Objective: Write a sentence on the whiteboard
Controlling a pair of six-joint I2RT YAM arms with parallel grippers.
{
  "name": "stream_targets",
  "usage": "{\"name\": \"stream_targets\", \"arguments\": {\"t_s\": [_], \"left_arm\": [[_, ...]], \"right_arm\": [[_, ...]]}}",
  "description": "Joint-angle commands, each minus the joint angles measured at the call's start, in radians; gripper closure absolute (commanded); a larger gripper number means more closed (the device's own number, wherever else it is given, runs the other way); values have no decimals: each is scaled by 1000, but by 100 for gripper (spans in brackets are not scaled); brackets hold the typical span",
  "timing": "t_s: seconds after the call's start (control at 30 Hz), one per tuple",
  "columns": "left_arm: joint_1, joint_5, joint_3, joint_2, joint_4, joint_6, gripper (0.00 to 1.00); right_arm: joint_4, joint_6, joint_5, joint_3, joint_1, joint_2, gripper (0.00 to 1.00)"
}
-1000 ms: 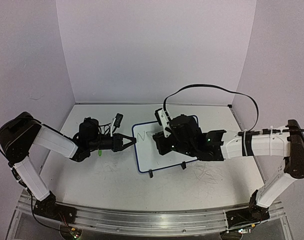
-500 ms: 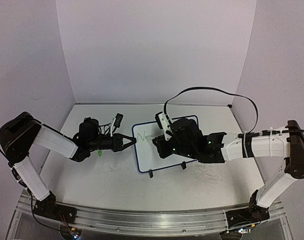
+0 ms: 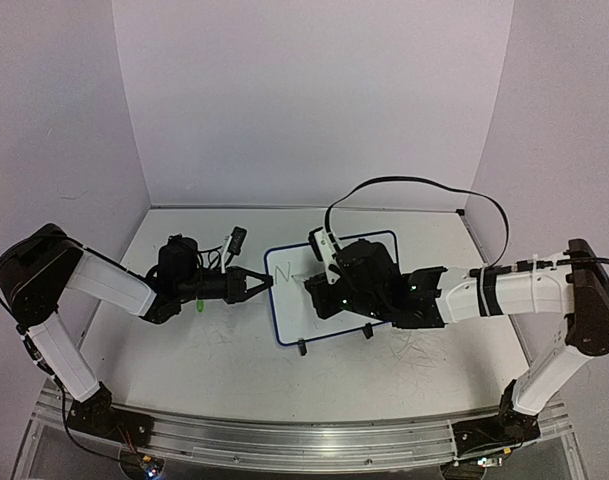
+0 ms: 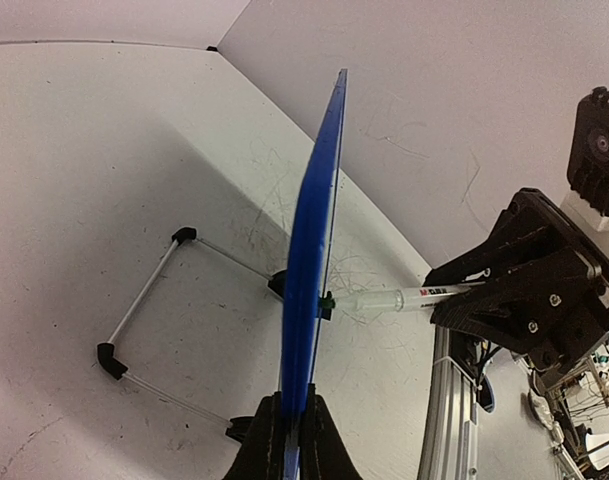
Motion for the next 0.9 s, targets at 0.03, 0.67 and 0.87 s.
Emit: {"name": "stream_targets", "arguments": {"t_s": [0.03,0.67,0.87], "left_arm": [[-15,34,10,-21,26,-9,100],[-15,35,6,-29,26,-9,100],[-15,36,6,-33,27,-9,100]], "right_arm": [[-8,25,62,40,-4,11,100],[-32,69,141,8,-6,-28,100],[-33,73,156,3,-7,-37,100]]}}
